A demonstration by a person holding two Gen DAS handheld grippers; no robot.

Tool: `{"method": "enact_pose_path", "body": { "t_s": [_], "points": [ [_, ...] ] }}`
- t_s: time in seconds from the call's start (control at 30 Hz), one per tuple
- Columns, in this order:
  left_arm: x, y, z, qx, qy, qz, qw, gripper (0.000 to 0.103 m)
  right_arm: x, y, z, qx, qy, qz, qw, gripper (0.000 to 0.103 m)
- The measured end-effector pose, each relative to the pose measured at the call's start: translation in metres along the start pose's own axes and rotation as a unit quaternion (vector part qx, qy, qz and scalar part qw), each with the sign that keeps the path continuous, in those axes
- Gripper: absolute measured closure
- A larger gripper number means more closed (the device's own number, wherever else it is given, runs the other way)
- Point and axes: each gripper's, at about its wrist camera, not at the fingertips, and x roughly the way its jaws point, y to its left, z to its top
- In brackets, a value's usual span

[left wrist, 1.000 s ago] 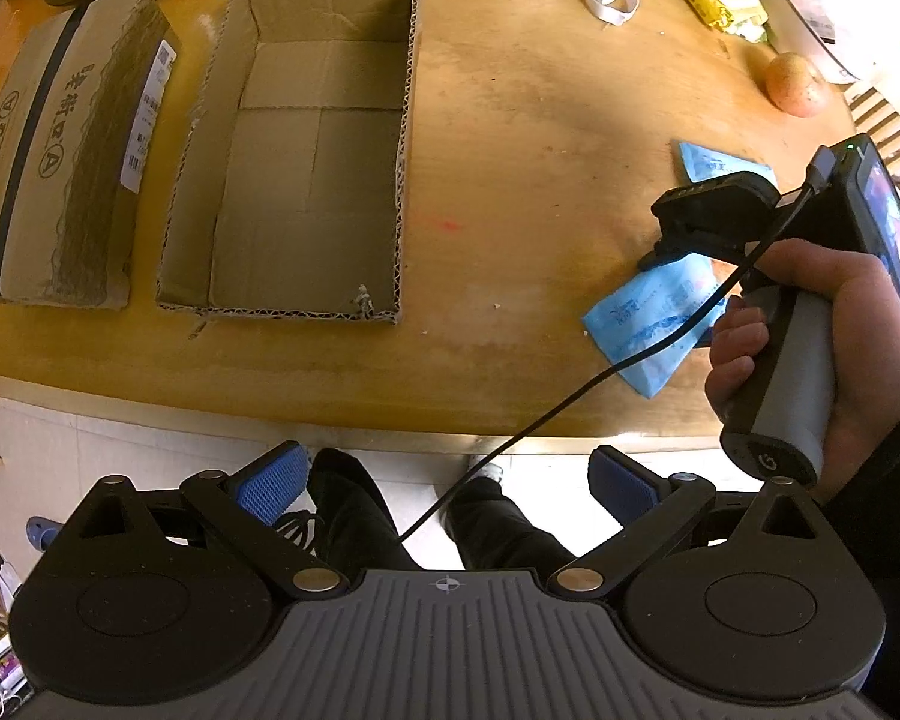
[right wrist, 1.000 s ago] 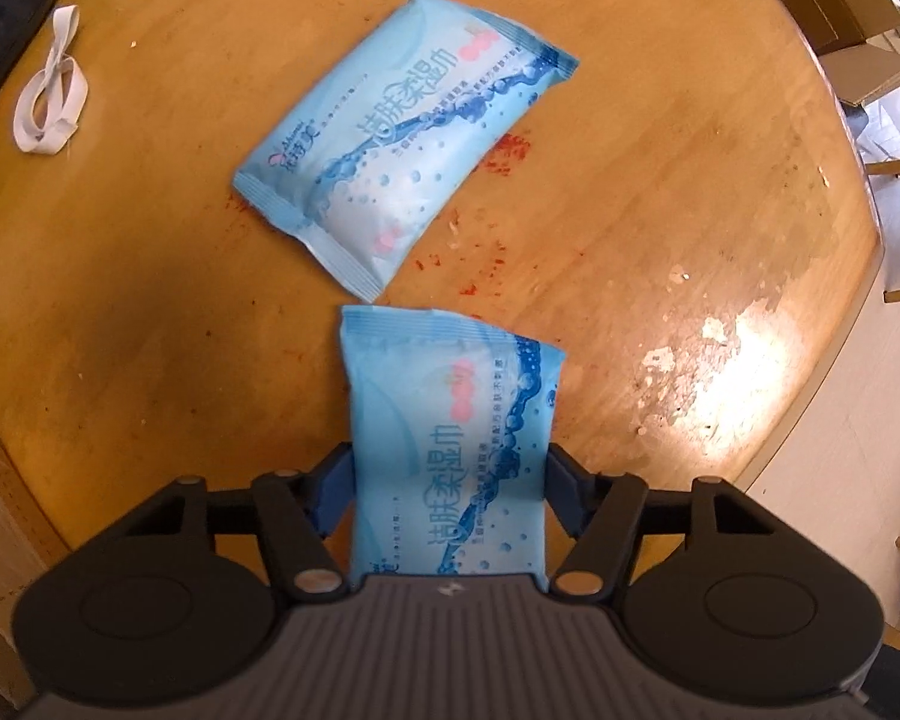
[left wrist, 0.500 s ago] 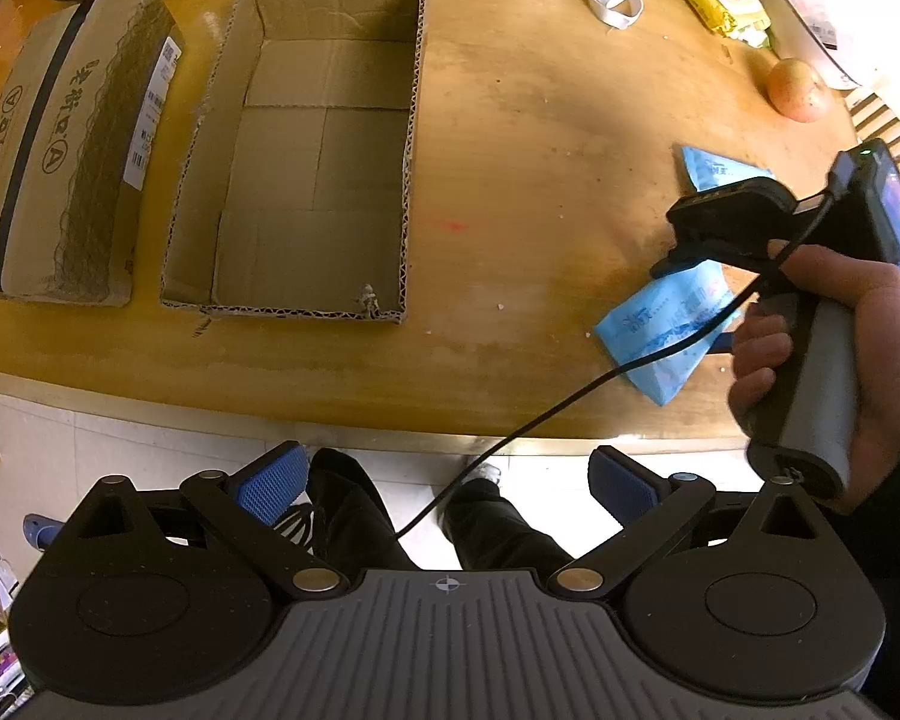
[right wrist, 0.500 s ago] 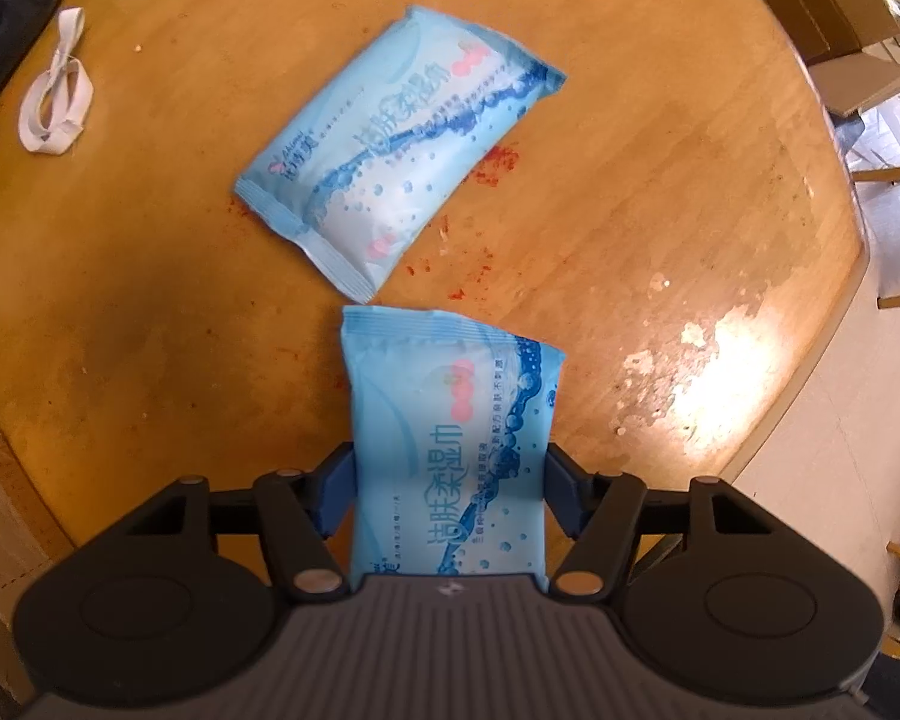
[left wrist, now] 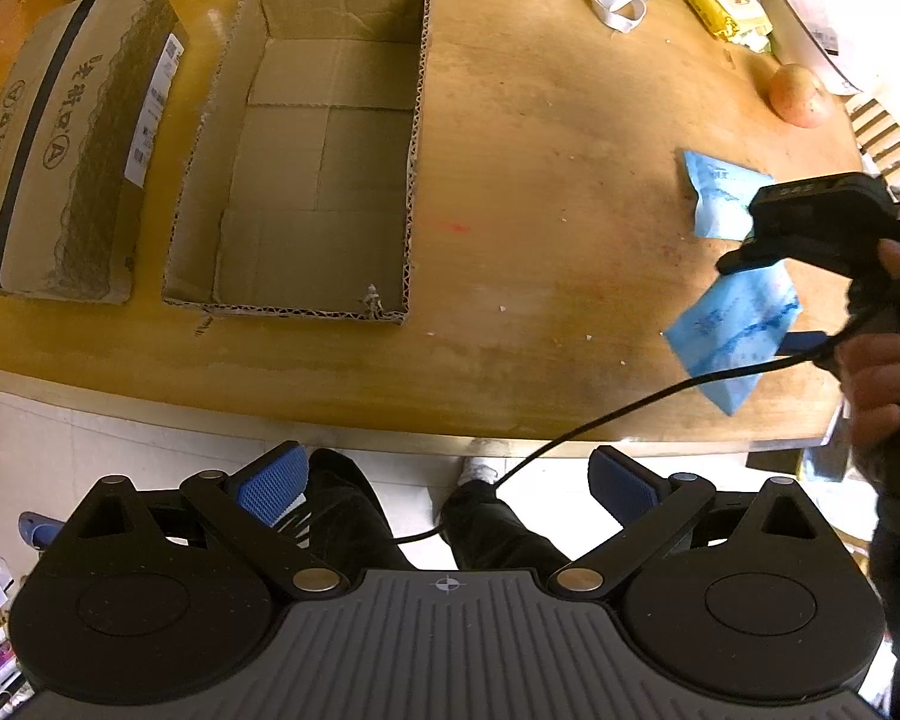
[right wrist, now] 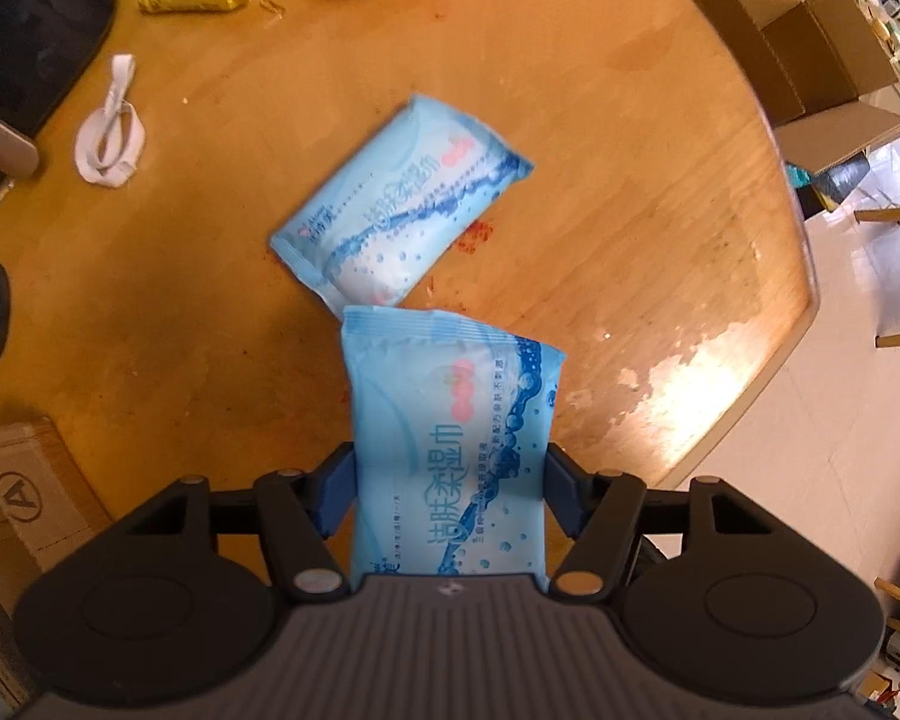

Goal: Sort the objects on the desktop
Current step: 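Lift the held wipe packet and carry it toward the open box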

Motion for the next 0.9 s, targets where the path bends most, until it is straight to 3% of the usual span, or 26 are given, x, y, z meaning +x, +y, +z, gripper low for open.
{"method": "enact_pose_path", "body": {
  "t_s": [0.33,0.53,0.7,0.9],
  "points": [
    [-0.001,0.002,-0.002,-0.001,-0.001,-0.004,1.0000,0.000,-0.033,0.000,-0.003,-0.045,-0.011,0.013,0.999,0.036],
    [-0.003,0.003,-0.003,-0.001,-0.003,-0.006,1.0000,0.000,-0.028,0.010,-0.003,-0.129,0.005,0.008,0.992,0.036],
    [-0.003,0.005,-0.004,-0.004,-0.003,-0.005,1.0000,0.000,-0.023,0.023,-0.006,-0.250,0.025,0.013,0.968,0.036],
    [-0.002,0.008,-0.004,-0.007,-0.003,-0.005,1.0000,0.000,-0.025,0.031,-0.011,-0.365,0.005,-0.011,0.931,0.036]
  ]
}}
